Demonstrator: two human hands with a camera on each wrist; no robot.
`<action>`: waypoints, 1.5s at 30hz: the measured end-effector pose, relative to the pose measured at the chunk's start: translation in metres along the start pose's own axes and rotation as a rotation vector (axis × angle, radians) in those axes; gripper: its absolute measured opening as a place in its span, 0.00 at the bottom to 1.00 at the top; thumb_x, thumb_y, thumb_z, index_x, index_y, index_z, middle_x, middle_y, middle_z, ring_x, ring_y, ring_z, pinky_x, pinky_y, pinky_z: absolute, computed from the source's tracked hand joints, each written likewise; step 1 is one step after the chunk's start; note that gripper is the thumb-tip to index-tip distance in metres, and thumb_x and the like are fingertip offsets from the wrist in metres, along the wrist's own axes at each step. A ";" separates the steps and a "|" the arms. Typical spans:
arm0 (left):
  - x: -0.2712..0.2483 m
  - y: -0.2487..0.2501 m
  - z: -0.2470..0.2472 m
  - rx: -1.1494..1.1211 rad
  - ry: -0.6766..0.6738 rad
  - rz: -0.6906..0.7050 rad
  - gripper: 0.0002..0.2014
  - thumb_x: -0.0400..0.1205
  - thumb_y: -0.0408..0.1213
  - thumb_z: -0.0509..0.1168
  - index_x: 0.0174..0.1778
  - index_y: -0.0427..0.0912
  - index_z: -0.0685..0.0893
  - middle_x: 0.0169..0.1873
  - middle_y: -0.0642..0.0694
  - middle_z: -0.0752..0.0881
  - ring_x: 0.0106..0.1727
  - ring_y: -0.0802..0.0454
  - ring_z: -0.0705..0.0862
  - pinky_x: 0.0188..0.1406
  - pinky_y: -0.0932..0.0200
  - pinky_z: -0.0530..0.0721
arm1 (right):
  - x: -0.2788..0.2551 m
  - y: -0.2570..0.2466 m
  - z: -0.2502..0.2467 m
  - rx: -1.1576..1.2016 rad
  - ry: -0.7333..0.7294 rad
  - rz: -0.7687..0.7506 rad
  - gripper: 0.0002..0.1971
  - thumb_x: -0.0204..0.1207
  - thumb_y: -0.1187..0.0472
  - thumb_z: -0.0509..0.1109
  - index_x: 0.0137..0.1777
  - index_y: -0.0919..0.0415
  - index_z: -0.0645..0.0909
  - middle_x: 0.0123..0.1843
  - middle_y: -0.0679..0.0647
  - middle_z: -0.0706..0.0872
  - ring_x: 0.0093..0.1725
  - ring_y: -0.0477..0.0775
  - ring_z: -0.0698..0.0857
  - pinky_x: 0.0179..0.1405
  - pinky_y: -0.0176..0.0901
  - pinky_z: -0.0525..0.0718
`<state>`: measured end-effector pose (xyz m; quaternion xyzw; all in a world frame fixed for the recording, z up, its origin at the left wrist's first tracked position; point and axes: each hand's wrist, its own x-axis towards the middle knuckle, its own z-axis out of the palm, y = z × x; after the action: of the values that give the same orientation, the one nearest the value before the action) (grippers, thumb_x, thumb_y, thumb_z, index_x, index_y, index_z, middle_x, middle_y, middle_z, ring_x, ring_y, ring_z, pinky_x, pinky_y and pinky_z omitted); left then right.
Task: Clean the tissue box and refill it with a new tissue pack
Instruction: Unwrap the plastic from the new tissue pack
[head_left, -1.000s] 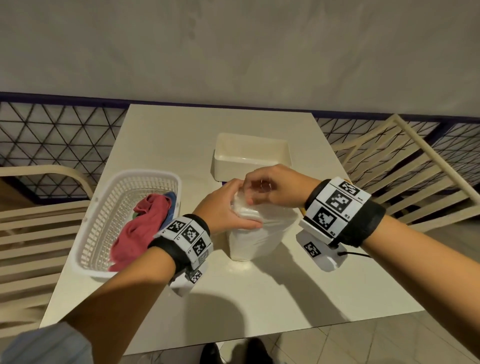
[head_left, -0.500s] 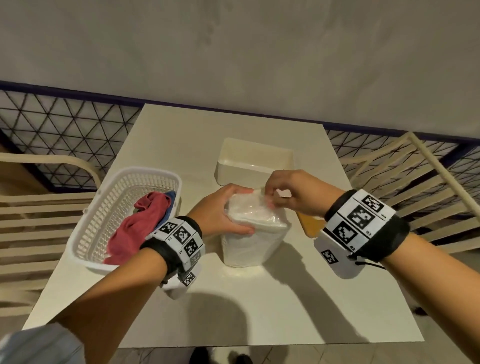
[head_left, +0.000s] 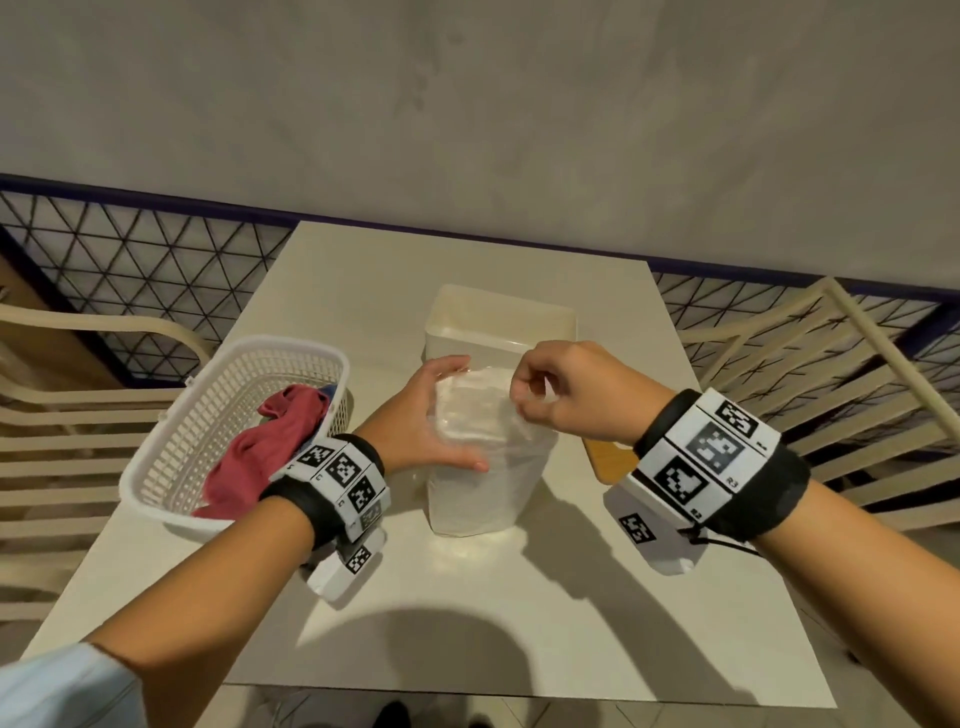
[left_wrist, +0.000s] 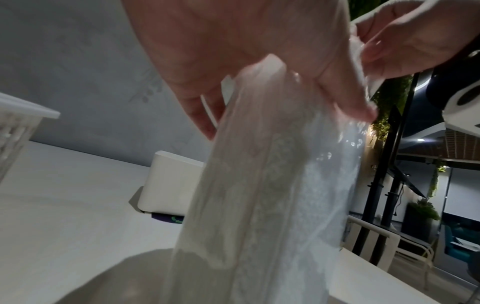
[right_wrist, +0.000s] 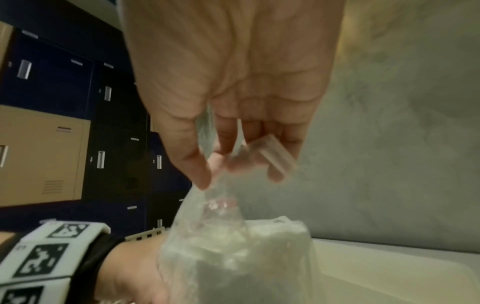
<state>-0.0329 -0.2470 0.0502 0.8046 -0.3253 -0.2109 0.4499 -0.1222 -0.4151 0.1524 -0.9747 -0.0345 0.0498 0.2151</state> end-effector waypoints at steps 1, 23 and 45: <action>-0.003 -0.002 0.002 -0.031 0.024 0.005 0.56 0.45 0.57 0.81 0.65 0.69 0.54 0.65 0.65 0.68 0.67 0.62 0.72 0.70 0.65 0.70 | -0.002 0.000 0.000 -0.001 0.010 -0.006 0.05 0.70 0.63 0.70 0.39 0.53 0.77 0.41 0.49 0.78 0.37 0.41 0.71 0.33 0.21 0.66; -0.020 0.047 0.056 0.626 0.304 -0.041 0.49 0.59 0.67 0.70 0.73 0.50 0.63 0.67 0.43 0.70 0.68 0.45 0.72 0.66 0.45 0.71 | -0.078 0.086 0.062 0.297 0.272 -0.005 0.08 0.68 0.61 0.74 0.44 0.47 0.90 0.40 0.51 0.84 0.46 0.53 0.77 0.49 0.38 0.72; -0.055 0.053 0.126 0.800 0.045 -0.193 0.44 0.62 0.65 0.71 0.69 0.43 0.67 0.59 0.43 0.70 0.57 0.43 0.77 0.34 0.53 0.72 | -0.093 0.080 0.165 2.079 0.315 0.794 0.16 0.80 0.49 0.56 0.52 0.61 0.76 0.54 0.64 0.81 0.50 0.63 0.80 0.45 0.55 0.80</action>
<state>-0.1690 -0.3026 0.0347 0.9473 -0.2946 -0.0913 0.0869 -0.2290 -0.4268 -0.0224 -0.2592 0.3645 -0.0043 0.8944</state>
